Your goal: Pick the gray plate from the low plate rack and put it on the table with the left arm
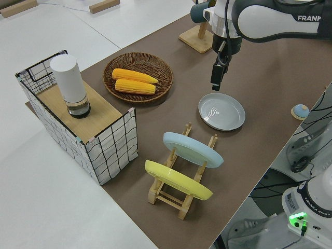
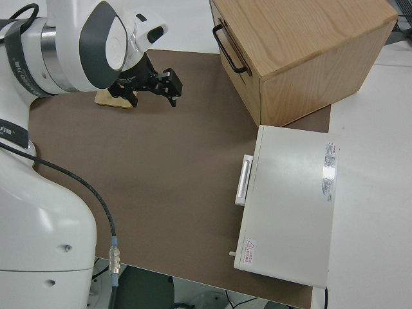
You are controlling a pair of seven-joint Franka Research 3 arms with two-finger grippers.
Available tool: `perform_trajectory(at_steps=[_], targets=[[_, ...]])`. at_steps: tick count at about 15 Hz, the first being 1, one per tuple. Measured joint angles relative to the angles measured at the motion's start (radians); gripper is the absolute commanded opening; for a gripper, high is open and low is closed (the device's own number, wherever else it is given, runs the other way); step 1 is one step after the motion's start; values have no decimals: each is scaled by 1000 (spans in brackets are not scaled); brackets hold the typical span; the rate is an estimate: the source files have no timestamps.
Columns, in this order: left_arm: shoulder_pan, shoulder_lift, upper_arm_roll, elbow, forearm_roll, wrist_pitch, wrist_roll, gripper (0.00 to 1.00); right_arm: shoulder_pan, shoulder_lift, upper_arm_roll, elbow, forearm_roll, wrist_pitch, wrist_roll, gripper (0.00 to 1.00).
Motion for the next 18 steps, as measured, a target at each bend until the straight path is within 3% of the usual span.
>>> perform_trajectory(at_steps=[4,18], targets=[[-7,39,14,183,0,-101,8,991,0,0,0,0,0,0,0,983],[-25,85,10,376,-1,-236,72,993,0,0,0,0,0,0,0,983]])
